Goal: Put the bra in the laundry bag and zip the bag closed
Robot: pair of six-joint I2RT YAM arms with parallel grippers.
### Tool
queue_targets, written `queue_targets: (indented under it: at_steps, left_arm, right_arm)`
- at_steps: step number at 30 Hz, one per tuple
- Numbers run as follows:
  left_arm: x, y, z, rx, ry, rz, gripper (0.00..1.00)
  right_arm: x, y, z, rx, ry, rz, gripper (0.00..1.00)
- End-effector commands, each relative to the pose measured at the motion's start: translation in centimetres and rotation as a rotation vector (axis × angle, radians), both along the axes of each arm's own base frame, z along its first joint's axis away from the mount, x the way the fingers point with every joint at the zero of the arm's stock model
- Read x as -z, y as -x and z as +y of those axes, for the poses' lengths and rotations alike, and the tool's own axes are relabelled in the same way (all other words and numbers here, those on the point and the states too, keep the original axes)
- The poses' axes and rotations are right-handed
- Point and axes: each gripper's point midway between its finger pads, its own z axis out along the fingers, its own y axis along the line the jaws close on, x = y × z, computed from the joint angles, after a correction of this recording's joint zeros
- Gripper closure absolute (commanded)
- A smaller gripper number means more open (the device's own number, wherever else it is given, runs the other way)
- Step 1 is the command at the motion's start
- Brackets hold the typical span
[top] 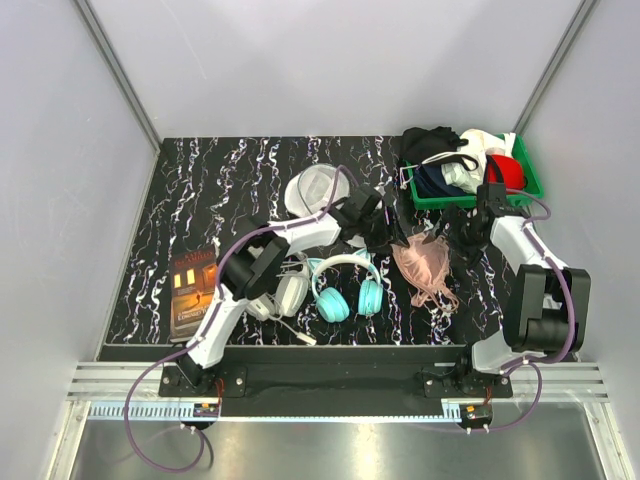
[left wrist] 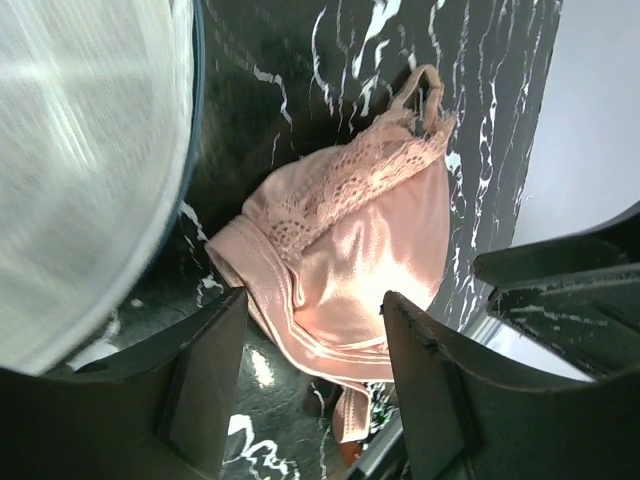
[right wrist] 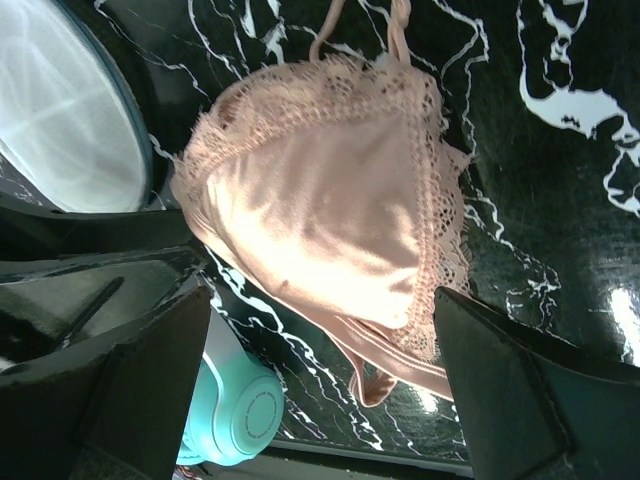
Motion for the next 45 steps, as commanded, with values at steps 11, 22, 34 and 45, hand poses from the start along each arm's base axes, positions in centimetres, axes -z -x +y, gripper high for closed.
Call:
queue_targets:
  at_steps: [11, 22, 34, 45]
  left_arm:
    - [0.3, 4.0, 0.0, -0.134, -0.034, 0.101, 0.41]
    - [1.8, 7.0, -1.2, -0.204, -0.009, 0.237, 0.54]
    - [4.0, 7.1, -2.1, -0.272, 0.039, 0.284, 0.62]
    - [2.9, 5.8, -2.4, -0.209, 0.052, 0.180, 0.98]
  right_arm:
    - [-1.0, 0.8, -0.5, 0.041, 0.022, -0.046, 0.00]
    - [-2.4, 1.5, -0.2, 0.049, 0.014, -0.097, 0.00]
    - [-2.7, 2.4, 0.5, 0.051, -0.024, -0.103, 0.00]
    - [-3.1, 3.5, 0.7, 0.061, -0.034, -0.089, 0.00]
